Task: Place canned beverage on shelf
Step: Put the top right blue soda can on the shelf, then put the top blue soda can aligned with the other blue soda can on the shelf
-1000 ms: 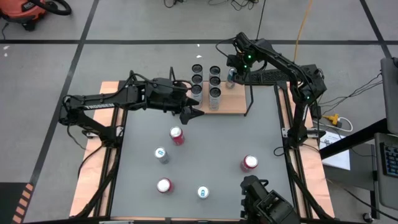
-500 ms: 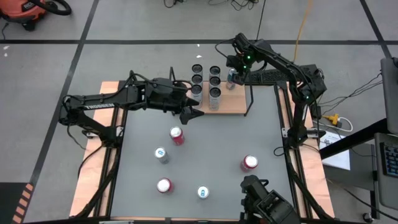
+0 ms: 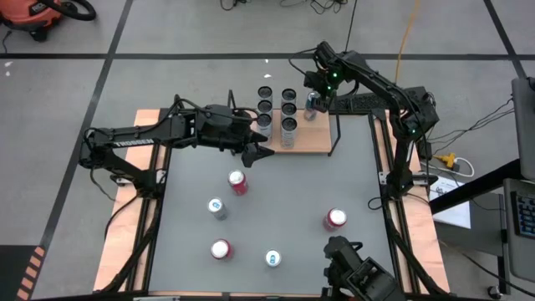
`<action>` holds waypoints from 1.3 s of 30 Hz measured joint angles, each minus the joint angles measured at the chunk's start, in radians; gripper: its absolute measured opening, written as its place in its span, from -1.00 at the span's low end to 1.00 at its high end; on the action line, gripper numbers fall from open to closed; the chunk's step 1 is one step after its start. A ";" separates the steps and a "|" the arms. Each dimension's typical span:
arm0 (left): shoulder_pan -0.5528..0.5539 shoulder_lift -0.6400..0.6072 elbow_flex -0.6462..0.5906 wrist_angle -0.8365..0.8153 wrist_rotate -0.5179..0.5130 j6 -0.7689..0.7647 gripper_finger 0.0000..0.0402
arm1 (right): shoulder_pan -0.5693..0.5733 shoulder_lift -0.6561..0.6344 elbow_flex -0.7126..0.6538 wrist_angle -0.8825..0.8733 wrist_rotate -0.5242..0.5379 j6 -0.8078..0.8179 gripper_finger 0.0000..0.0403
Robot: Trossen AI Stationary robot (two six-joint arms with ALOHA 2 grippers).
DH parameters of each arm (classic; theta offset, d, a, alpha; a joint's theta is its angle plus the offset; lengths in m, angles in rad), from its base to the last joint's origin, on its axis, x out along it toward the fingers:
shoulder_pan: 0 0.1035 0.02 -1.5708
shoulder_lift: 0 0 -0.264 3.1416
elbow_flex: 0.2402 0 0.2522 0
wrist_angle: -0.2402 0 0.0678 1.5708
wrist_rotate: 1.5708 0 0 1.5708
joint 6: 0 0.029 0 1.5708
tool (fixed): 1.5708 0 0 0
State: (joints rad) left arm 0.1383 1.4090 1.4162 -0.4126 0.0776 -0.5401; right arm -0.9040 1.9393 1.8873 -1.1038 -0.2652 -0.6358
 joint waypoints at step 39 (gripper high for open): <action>-0.246 -0.069 0.000 -0.576 -0.179 -0.378 0.64 | 0.574 -0.343 0.429 -0.390 0.077 0.676 0.46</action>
State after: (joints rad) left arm -0.1078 1.3400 1.4158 -0.9886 -0.1014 -0.9179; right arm -0.3300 1.5967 2.3165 -1.4937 -0.1883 0.0401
